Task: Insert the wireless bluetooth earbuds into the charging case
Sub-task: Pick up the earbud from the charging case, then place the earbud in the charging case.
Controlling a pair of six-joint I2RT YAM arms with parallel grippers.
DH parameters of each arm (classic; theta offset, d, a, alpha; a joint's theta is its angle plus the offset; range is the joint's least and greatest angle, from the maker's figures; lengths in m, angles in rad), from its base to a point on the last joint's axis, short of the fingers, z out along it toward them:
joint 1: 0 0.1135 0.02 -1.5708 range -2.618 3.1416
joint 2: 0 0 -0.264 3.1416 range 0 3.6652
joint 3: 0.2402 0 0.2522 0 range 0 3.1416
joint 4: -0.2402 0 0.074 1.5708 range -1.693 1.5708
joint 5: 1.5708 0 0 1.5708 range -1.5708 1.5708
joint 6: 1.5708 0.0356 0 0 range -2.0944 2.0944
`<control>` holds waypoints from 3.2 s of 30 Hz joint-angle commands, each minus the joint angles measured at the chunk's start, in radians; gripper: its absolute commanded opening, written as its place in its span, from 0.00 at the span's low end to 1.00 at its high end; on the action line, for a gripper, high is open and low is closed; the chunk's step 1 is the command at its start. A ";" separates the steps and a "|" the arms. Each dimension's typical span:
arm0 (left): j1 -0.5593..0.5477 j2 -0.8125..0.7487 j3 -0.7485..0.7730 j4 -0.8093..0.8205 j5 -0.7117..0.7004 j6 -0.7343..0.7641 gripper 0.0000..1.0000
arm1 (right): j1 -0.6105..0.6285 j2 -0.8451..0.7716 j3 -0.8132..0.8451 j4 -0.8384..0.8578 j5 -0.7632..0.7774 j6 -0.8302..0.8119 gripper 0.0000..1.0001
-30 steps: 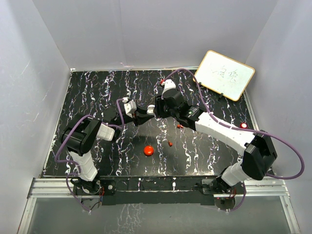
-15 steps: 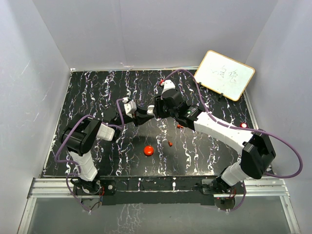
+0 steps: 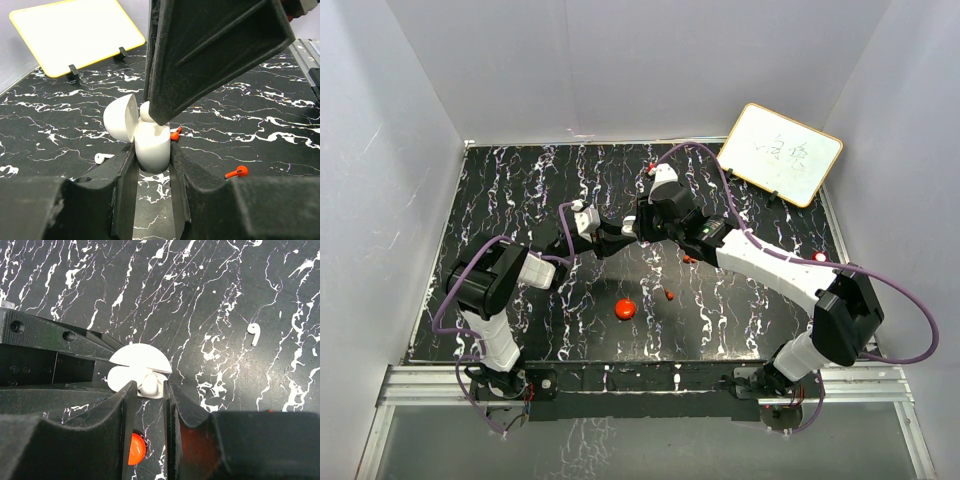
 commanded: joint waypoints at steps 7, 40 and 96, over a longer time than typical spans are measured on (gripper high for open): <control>0.003 -0.052 0.004 0.185 0.024 0.023 0.00 | 0.000 0.009 0.056 0.064 -0.011 0.015 0.20; 0.003 -0.027 0.030 0.186 0.083 -0.009 0.00 | -0.001 -0.172 -0.032 0.178 -0.019 -0.199 0.13; 0.003 -0.060 0.053 0.186 0.187 -0.063 0.00 | -0.093 -0.140 -0.155 0.264 -0.493 -0.530 0.12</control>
